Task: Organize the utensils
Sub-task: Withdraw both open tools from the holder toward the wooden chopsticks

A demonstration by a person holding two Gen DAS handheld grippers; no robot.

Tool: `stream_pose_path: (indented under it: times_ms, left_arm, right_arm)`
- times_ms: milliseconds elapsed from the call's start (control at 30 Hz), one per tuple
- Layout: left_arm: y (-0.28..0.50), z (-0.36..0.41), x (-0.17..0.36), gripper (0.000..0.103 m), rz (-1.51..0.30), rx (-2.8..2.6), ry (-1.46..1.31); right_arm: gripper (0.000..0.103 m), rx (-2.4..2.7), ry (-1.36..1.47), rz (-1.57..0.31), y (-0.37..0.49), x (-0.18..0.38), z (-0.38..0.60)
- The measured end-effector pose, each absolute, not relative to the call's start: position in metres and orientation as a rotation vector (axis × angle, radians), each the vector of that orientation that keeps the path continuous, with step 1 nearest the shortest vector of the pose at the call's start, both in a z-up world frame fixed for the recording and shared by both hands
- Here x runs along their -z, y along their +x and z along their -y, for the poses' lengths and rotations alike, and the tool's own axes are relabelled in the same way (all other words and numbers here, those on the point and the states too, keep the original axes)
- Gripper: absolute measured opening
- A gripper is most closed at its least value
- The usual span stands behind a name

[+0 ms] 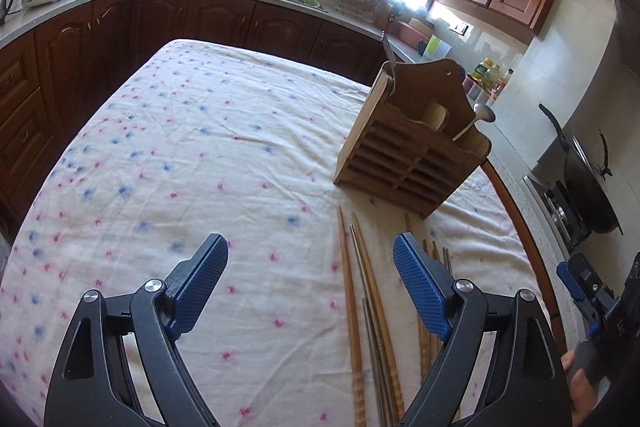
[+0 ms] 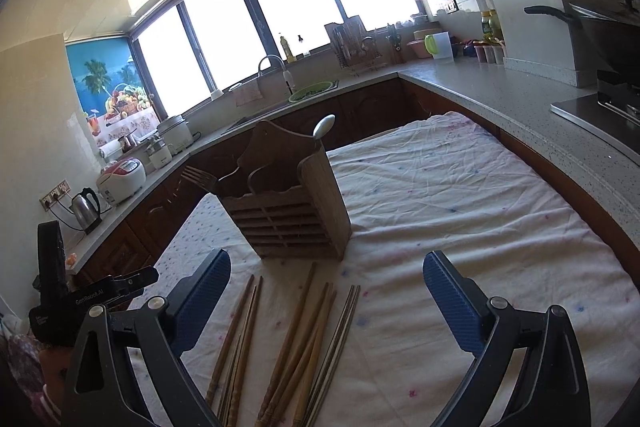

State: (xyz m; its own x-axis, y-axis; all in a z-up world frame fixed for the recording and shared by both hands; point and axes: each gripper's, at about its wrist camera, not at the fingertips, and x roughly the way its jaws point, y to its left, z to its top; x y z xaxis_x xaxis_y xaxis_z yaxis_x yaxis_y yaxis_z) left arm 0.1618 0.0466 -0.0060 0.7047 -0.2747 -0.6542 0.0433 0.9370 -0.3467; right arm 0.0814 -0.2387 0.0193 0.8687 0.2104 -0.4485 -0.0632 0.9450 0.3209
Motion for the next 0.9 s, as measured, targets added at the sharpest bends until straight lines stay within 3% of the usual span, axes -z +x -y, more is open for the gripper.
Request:
stream_pose_path:
  times_ms: [600, 833, 900]
  left_arm:
    - [0.160, -0.035, 0.026, 0.087, -0.829, 0.153, -0.260]
    - [0.167, -0.025, 0.032, 0.085, -0.853, 0.159, -0.218]
    - [0.171, -0.019, 0.036, 0.075, -0.874, 0.166, -0.201]
  right_arm:
    - [0.094, -0.169, 0.266, -0.614, 0.087, 0.016, 0.217]
    - [0.067, -0.166, 0.283, -0.666, 0.097, 0.027, 0.217]
    - [0.059, -0.169, 0.282, -0.685, 0.101, 0.031, 0.215]
